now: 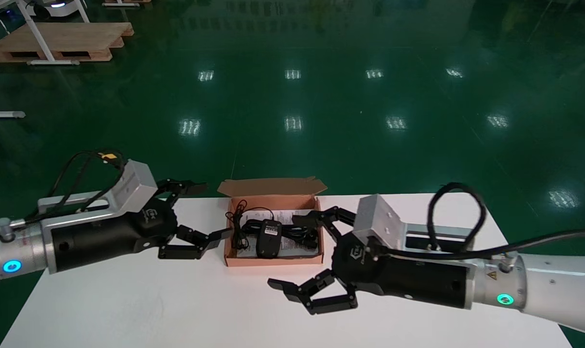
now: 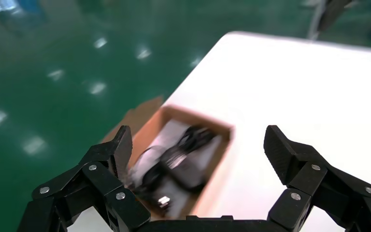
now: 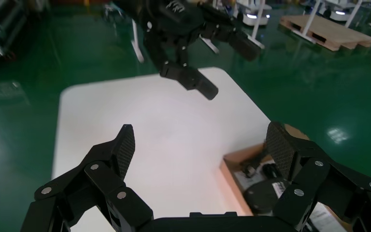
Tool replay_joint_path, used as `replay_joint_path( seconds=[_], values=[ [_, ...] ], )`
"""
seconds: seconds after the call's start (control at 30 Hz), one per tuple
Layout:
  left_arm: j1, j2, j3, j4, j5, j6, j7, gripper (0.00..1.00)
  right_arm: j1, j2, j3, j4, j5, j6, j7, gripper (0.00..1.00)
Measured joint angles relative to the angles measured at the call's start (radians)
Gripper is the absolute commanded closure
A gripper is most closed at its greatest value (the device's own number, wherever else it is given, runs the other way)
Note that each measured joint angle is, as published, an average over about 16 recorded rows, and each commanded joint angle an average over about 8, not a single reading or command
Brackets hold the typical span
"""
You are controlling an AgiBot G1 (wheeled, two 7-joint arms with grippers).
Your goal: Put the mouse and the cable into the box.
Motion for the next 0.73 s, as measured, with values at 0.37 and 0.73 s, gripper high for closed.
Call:
replay_joint_path(
  seconds=[0.37, 0.73],
  values=[
    [0.109, -0.094, -0.122, -0.157, -0.196, 0.226, -0.066, 0.00, -0.129, 0.140, 0.201, 0.114, 0.116, -0.181, 0.097, 0.00],
    [0.179, -0.153, -0.201, -0.258, -0.321, 0.371, -0.108, 0.00, -0.211, 0.229, 0.329, 0.187, 0.190, -0.296, 0.159, 0.00]
  ],
)
